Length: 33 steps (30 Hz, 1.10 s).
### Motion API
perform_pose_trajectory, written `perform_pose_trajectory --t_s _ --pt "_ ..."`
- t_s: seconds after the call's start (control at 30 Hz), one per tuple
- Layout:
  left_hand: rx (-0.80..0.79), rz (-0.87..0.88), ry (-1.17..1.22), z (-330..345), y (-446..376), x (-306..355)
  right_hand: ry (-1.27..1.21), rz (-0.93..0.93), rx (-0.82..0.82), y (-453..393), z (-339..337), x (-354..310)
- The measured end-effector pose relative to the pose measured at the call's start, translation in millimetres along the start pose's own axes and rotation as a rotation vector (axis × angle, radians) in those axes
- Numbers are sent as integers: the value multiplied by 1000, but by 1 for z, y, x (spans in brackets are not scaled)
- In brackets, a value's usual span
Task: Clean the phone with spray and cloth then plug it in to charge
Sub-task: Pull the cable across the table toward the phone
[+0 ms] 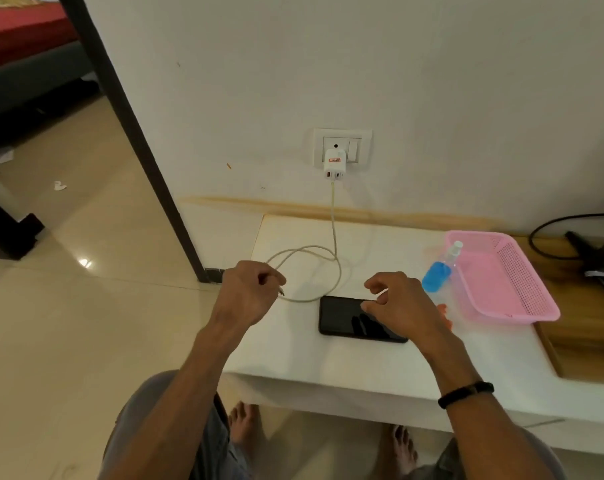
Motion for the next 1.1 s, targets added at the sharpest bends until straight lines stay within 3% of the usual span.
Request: perform_pose_trajectory --t_s 0.33,0.53,0.77,0.9,1.1 --pt "19 177 -185 -1 38 -5 -107 -30 31 -4 7 -5" --pt "305 319 -138 -8 35 11 -331 -182 140 -38 4 -29" --pt "295 272 135 -5 2 20 -536 -218 -24 -88 23 -24" --pt "361 247 273 -10 -27 28 -683 -138 34 -95 17 -3" --pt "300 152 353 -1 -47 23 -1105 -70 134 -85 -11 22"
Point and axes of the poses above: each hand's wrist, its own y-axis away from the middle knuckle, its own z-axis out of the palm, x = y × z, the point moved 6 cm from there along -y, towards the middle knuckle, and after that the axes turned 8 degrees about -x, right-handed, at the moved point
